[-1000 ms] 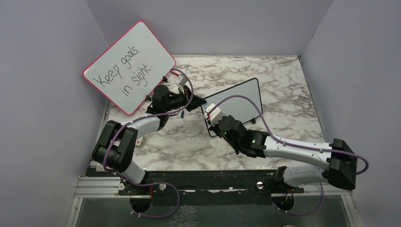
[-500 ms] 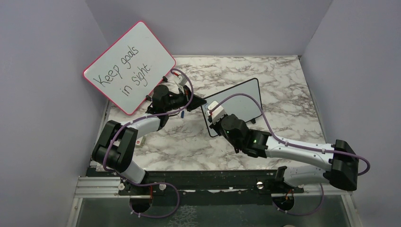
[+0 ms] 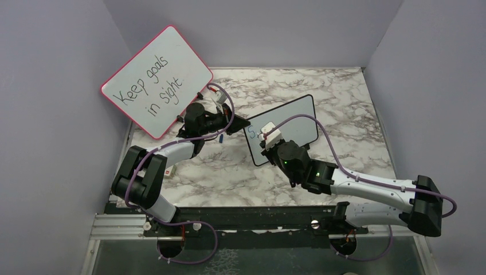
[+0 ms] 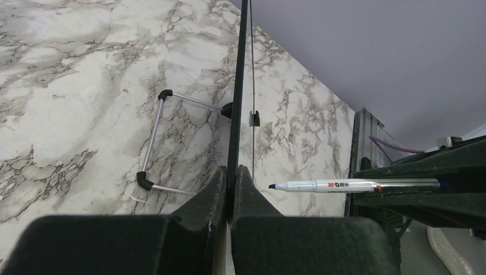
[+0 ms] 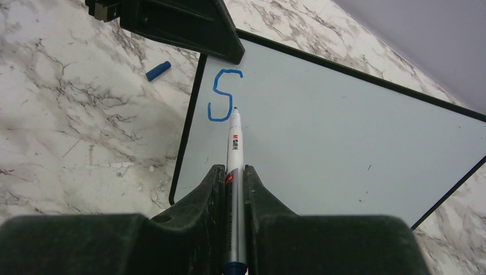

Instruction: Write a sentence on the whiteboard

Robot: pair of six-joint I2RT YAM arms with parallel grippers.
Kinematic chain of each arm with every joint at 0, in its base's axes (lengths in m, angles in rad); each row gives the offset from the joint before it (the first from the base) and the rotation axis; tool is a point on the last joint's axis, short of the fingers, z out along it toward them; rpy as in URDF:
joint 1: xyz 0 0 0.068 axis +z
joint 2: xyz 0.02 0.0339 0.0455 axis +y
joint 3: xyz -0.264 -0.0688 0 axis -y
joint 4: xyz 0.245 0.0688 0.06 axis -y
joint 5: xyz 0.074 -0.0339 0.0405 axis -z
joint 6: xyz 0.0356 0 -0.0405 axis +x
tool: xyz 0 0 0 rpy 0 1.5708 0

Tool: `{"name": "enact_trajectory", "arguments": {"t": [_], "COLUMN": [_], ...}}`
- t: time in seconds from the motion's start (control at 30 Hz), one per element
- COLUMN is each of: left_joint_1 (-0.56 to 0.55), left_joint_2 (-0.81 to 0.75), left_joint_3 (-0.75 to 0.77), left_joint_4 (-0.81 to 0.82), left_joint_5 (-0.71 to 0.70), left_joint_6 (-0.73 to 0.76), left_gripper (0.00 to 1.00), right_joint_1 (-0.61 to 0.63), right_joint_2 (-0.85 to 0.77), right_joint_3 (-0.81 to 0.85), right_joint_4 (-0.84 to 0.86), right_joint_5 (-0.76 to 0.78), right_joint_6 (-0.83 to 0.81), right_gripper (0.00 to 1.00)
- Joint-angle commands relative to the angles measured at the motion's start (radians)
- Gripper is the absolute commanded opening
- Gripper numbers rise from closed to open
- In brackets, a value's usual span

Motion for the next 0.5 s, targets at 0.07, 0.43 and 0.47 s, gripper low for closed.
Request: {"name": "enact_trajectory", "arguments": {"t": [0.07, 0.43, 0.47], "left_joint_1": [-0.010, -0.010, -0.010], "left_joint_2": [-0.009, -0.009, -0.009], "left_joint_3": [0.003, 0.003, 0.003], "left_joint_4": [-0.008, -0.009, -0.009], "left_joint_5": [0.032, 0.033, 0.033], "left_joint_6": [0.008, 0.009, 0.009], "left_gripper": [0.00, 0.00, 0.00], "right_joint_1": [-0.009, -0.017, -0.018], "right_joint_2": [0.029, 0.040, 0.043], "right_joint_3": [-0.013, -0.018, -0.018], "right_joint_4": [0.056, 0.099, 0.099], "right_joint_5": [0.030, 0.041, 0.040], "right_joint_6": [0.005, -0.005, -0.005], "right_gripper": [0.01, 0.01, 0.01]}}
